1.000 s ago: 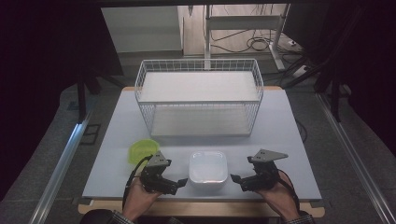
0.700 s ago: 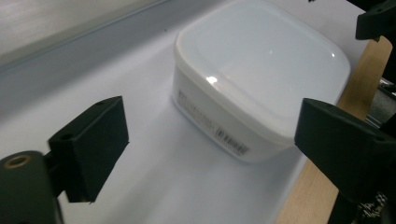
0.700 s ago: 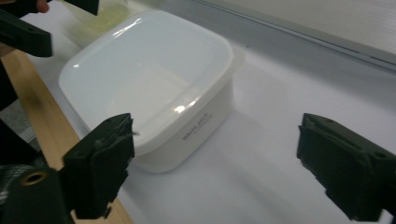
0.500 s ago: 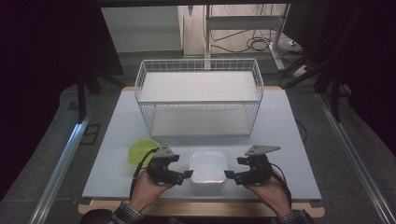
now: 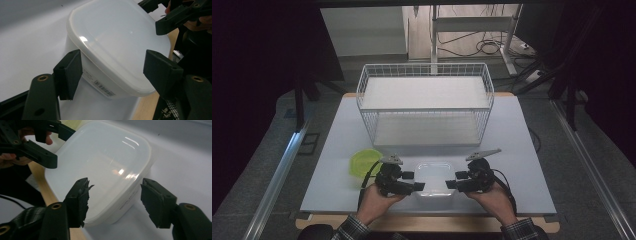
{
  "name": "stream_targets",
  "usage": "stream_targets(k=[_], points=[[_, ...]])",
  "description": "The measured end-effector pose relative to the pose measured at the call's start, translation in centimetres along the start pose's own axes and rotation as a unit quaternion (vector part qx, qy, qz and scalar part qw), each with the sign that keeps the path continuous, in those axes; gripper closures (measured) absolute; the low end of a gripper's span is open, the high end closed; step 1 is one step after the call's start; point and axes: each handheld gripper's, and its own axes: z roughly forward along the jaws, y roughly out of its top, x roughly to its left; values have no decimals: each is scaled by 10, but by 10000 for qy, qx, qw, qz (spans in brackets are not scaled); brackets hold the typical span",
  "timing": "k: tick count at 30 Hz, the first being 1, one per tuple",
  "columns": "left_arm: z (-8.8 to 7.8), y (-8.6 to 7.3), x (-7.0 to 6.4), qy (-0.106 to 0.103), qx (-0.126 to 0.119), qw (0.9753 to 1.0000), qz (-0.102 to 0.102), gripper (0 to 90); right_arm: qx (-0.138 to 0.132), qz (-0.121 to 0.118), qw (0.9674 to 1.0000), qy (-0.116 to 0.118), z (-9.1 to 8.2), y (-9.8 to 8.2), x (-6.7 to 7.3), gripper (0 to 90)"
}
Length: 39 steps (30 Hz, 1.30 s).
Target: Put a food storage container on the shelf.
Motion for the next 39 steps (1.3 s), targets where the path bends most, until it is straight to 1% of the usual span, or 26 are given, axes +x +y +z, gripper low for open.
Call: stream_targets(k=[2,3,4,5,6,7,8,13,15,17,18,19,20,21,23,25,26,27,28,30,31,32,36,39], points=[[-2,-1,-2,35,19,10000,-57,359,37,94,9999,8,-1,0,0,459],[-3,-2,-4,38,23,9999,-119,375,69,136,9999,9,-2,0,1,480],[-5,-3,-5,40,28,9999,-162,431,116,204,9997,-10,-6,-1,3,530],[-7,-4,-7,59,30,9998,-183,462,111,241,9996,-2,-7,-1,4,558],[-9,-5,-8,80,17,9997,-219,462,111,241,9996,-2,-7,-1,4,558],[-14,-6,-11,134,-40,9996,-241,546,77,377,9993,35,-10,-3,4,607],[-14,-6,-11,134,-40,9996,-241,566,77,377,9993,35,-10,-3,4,607],[-16,-8,-8,55,-172,9981,-597,611,-36,770,9970,122,-12,-7,3,665],[-19,-8,-8,101,-298,9973,-667,659,-129,830,9964,112,-14,-8,3,706],[-22,-7,-9,188,-408,9968,-663,724,-262,864,9959,108,-17,-7,3,765],[-23,-7,-9,258,-440,9967,-634,756,-326,860,9957,93,-18,-7,3,791],[-22,-6,-10,296,-451,9965,-645,770,-362,821,9960,49,-18,-7,3,796],[-22,-5,-10,332,-469,9961,-673,771,-393,782,9962,-8,-17,-8,4,796],[-21,-5,-10,368,-486,9959,-663,772,-427,786,9960,-31,-17,-8,4,797],[-21,-5,-12,464,-523,9955,-645,777,-501,708,9962,-99,-17,-9,6,797],[-20,-5,-14,635,-561,9947,-577,786,-544,588,9966,-209,-16,-10,8,797],[-20,-5,-15,682,-584,9945,-544,786,-563,517,9967,-276,-15,-10,10,797],[-21,-4,-15,679,-626,9942,-546,787,-592,469,9966,-324,-15,-10,12,797],[-23,-4,-15,648,-698,9939,-551,787,-649,440,9964,-327,-16,-9,12,797],[-28,-2,-17,636,-806,9934,-510,789,-807,390,9956,-258,-19,-8,13,797],[-31,0,-18,663,-814,9934,-460,789,-887,387,9951,-221,-20,-7,14,797],[-33,2,-20,702,-823,9933,-411,790,-935,335,9948,-218,-21,-6,14,798],[-38,10,-24,791,-904,9924,-272,789,-1071,235,9937,-210,-26,-1,17,798],[-41,16,-26,819,-971,9916,-233,789,-1165,157,9928,-240,-30,4,18,798]])
